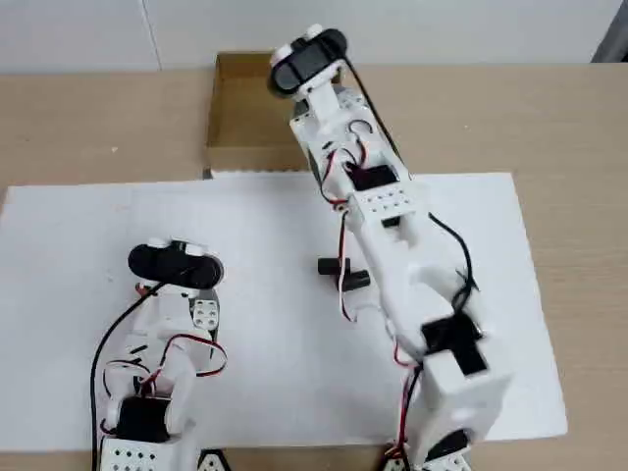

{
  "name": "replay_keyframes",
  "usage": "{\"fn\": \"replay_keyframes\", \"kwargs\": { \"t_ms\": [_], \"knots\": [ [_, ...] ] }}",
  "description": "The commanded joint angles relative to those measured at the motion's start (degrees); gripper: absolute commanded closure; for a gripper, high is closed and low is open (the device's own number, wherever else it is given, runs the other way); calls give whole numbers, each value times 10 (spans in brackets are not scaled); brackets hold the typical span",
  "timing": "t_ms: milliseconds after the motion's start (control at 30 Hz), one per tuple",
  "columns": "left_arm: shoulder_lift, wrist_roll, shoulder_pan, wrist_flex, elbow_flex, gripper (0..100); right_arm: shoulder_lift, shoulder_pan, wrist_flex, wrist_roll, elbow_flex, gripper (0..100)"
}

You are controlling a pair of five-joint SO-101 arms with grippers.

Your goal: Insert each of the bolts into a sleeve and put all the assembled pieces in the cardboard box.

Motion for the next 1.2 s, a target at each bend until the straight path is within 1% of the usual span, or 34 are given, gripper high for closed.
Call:
{"fn": "replay_keyframes", "kwargs": {
  "t_ms": [0, 67, 300, 433, 467, 700, 1033, 1100, 1167],
  "knots": [
    [-5, -4, -2, 6, -1, 994, 38, -15, -33, 61, -80, 995],
    [-5, -4, -2, 6, -1, 994, 71, -21, -40, 77, -105, 995],
    [-5, -4, -2, 6, -1, 994, 160, -34, -40, 80, -202, 983],
    [-5, -4, -2, 6, -1, 994, 180, -37, -15, 81, -227, 867],
    [-5, -4, -2, 6, -1, 994, 182, -39, -2, 81, -232, 854],
    [-5, -4, -2, 6, -1, 994, 186, -41, 12, 81, -239, 894],
    [-5, -4, -2, 6, -1, 994, 179, -30, 14, 81, -239, 895],
    [-5, -4, -2, 6, -1, 994, 159, -24, 36, 80, -239, 896],
    [-5, -4, -2, 6, -1, 994, 131, -21, 84, 77, -239, 919]
  ]
}}
